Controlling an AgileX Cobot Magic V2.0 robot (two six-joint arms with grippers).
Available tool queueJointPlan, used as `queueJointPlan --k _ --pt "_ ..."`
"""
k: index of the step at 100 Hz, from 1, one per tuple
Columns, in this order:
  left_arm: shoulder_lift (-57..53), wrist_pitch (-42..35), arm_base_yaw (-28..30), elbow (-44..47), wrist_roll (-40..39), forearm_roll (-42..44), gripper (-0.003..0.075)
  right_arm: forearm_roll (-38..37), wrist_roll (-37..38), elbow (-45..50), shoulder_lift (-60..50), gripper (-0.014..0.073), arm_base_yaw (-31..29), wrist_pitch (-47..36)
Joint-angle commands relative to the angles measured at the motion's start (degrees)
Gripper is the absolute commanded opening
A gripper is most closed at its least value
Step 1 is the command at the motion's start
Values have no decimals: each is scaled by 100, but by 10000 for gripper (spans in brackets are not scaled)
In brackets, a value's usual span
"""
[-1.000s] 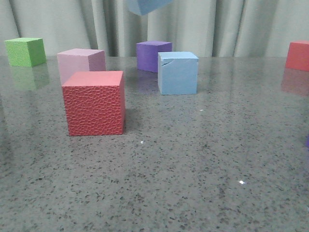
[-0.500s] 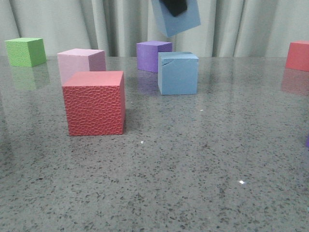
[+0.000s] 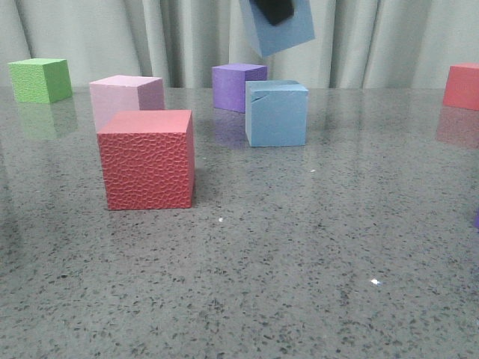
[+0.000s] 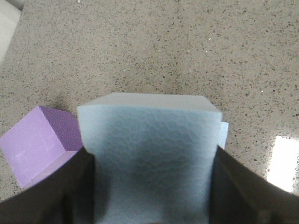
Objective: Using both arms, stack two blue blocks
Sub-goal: 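Carry the held blue cube above the placed blue cube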
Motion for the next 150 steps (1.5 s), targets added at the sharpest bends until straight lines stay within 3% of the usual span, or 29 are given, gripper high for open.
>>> queueJointPlan --k 1,150 --pt "-340 85 -49 -175 -43 -157 97 -193 -32 -137 -27 610 -27 -319" --pt "-340 94 -49 26 -11 -114 97 -198 -32 -137 -27 610 -27 -319"
